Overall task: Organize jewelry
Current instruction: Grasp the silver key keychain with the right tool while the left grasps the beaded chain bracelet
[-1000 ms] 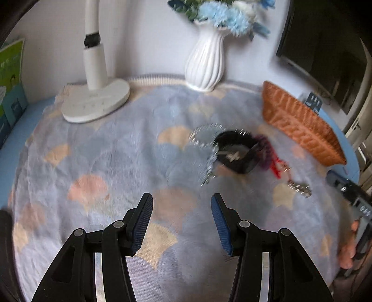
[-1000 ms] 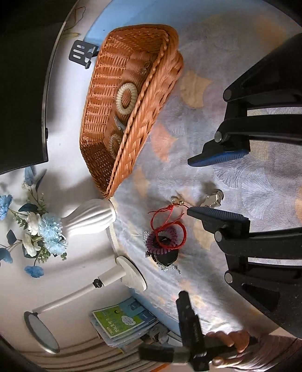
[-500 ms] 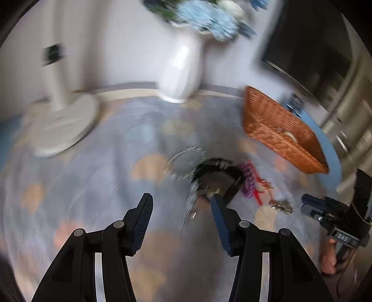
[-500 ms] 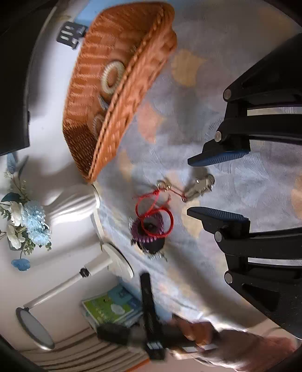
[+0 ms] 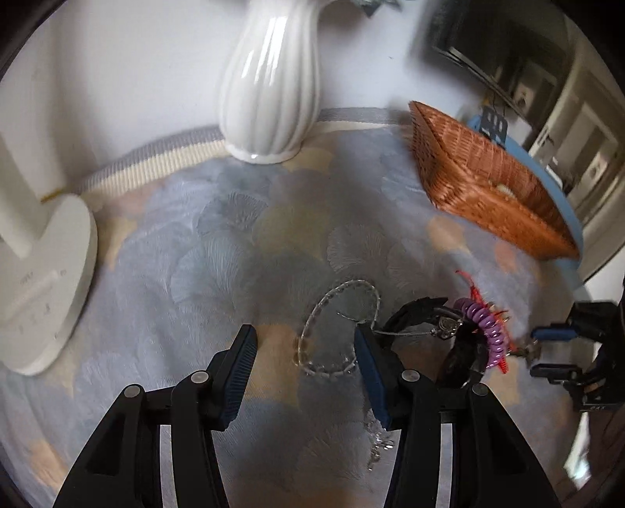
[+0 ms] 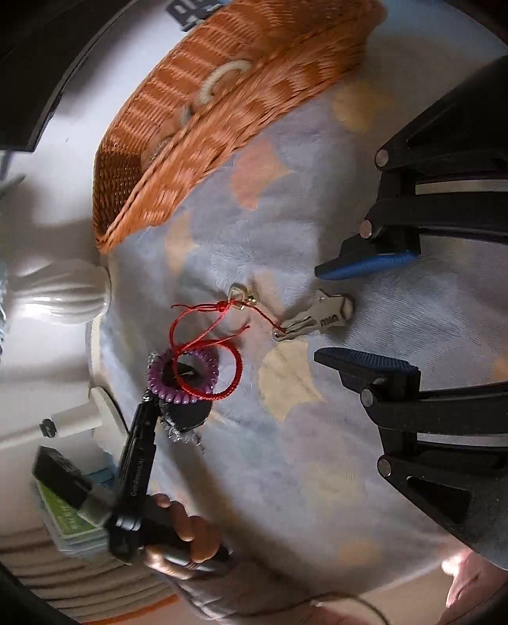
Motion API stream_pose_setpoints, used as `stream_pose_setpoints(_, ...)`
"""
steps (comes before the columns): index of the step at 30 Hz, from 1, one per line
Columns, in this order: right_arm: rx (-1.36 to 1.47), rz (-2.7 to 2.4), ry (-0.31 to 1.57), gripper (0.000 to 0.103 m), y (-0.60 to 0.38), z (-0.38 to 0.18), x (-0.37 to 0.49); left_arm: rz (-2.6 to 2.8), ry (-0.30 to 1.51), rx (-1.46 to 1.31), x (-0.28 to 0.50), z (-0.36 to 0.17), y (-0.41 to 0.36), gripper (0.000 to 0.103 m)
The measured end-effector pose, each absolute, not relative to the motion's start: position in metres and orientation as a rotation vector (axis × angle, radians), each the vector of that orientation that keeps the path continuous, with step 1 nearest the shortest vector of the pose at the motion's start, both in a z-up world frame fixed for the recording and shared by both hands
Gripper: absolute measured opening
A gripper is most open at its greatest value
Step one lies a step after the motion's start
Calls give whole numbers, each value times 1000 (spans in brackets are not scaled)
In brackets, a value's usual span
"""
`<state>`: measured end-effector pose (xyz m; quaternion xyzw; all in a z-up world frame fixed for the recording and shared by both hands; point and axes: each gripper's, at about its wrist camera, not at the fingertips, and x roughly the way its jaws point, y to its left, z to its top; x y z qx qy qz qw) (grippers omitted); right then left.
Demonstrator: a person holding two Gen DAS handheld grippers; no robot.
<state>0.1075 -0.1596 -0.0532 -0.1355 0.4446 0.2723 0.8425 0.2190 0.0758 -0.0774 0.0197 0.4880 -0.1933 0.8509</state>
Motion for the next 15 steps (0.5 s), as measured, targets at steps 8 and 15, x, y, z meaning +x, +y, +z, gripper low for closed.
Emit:
stream_pose_setpoints(8, -367, 554, 899, 26, -147, -57, 101, -358, 982, 185, 218, -77, 66, 7)
stream_pose_setpoints(15, -339, 508, 916, 26, -159, -52, 82, -320, 953, 133, 211, -63, 68, 7)
